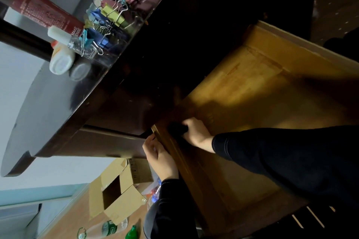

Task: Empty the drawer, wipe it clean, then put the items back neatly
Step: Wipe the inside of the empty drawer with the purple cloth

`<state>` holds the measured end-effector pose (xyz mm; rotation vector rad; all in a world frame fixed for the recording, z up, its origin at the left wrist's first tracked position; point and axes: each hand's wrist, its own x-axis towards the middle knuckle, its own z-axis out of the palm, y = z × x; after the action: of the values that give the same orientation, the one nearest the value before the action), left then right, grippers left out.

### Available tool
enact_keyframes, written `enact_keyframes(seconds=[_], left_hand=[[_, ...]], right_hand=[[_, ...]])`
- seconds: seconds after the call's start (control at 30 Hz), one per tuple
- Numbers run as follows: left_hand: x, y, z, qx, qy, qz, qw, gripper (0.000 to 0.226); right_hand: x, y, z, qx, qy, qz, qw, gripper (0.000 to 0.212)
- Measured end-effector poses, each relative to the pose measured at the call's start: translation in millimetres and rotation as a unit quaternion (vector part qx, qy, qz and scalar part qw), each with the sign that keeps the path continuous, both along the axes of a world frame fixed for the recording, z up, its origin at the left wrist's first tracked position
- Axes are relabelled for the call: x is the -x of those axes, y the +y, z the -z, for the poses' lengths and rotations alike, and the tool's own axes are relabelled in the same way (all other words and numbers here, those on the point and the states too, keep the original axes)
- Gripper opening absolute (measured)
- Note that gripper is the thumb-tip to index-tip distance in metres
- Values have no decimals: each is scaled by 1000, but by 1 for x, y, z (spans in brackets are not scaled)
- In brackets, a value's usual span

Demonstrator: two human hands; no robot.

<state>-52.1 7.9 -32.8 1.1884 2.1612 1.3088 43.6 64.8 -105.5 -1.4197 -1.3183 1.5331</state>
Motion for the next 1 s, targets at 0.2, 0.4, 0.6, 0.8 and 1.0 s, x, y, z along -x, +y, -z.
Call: enact_keyframes(seconds=[0.2,0.4,0.6,0.8,1.0], left_hand=[[-4,-2,-3,-4,-7,-5,1000,25],[-4,-2,-3,-8,-6,0,1000,22],[-4,-1,-3,-9,-3,-4,1000,23],[-6,-3,-5,1,0,2,1000,22],[-4,-3,-4,7,-6,-4,1000,24]], right_hand=[[1,-6,-16,17,17,24,999,11],[-3,-8,-14,-4,39,8,999,10],[0,-1,-30,-16,57,19,998,4],[-9,-8,-11,0,20,-25,1000,16],[3,-2,-33,-46,68,18,996,18]])
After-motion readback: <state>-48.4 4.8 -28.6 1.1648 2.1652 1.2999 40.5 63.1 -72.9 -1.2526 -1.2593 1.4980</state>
